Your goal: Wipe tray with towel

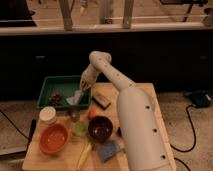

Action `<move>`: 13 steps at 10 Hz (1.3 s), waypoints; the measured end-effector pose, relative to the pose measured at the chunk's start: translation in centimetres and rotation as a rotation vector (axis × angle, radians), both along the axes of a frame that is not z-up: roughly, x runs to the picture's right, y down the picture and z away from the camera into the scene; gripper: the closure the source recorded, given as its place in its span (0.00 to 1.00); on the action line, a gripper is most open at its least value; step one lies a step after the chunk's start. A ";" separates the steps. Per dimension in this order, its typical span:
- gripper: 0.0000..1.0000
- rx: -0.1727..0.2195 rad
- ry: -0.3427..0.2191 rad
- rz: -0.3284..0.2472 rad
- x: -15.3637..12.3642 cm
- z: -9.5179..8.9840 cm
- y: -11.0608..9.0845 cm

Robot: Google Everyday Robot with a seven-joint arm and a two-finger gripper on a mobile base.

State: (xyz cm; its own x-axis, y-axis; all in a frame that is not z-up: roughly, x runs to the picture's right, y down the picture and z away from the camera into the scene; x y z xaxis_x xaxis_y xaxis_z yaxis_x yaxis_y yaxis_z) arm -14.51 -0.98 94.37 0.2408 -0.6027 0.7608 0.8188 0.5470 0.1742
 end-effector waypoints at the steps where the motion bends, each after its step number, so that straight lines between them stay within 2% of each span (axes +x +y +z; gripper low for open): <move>1: 0.99 0.003 -0.010 0.012 -0.3 0.1 -0.4; 13: 0.99 0.003 -0.013 0.015 -0.3 0.1 -0.4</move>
